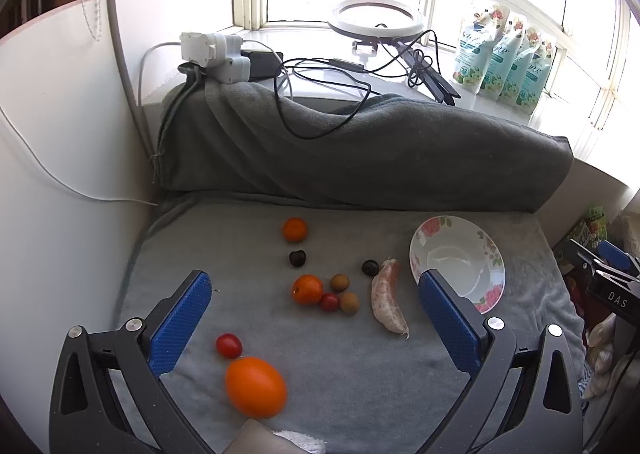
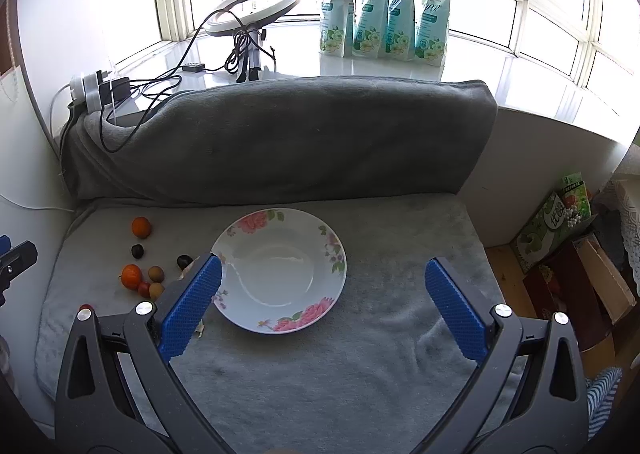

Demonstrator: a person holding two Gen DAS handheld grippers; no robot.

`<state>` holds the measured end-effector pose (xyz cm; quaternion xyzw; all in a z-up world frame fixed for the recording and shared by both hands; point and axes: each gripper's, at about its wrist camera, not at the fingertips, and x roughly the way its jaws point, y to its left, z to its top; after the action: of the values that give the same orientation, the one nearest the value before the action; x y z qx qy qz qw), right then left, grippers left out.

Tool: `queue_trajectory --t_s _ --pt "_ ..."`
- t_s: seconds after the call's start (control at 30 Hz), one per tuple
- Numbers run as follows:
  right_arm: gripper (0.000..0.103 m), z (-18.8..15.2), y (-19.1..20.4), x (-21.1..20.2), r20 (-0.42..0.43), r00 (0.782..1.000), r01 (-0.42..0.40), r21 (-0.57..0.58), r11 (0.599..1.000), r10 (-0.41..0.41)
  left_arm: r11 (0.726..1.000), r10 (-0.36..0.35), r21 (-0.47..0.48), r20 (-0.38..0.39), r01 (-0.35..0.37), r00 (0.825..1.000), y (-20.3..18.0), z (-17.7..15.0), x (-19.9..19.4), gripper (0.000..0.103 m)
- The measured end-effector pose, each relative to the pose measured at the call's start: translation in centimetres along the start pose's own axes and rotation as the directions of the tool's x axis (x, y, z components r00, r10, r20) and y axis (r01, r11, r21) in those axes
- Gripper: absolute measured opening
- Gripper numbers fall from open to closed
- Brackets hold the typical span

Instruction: Organize fruits

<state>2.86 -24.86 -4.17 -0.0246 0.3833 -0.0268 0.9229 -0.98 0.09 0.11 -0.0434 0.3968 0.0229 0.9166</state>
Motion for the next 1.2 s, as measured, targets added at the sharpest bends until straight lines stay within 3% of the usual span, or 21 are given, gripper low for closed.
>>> queue_trajectory --t_s 0.9,1.2 --pt "0.103 0.1 0.6 0.7 -0.023 1.0 -0.021 -0.01 1.0 0.021 1.0 0.004 -0.003 -0.012 -0.004 1.0 0.1 0.0 0.5 0.103" --pt "0.103 -0.1 0.9 1.4 -0.056 0.996 -0.067 -0.006 0.998 0.067 1.0 0.018 -0.023 -0.025 -0.019 1.0 0.9 -0.6 0.6 0.103"
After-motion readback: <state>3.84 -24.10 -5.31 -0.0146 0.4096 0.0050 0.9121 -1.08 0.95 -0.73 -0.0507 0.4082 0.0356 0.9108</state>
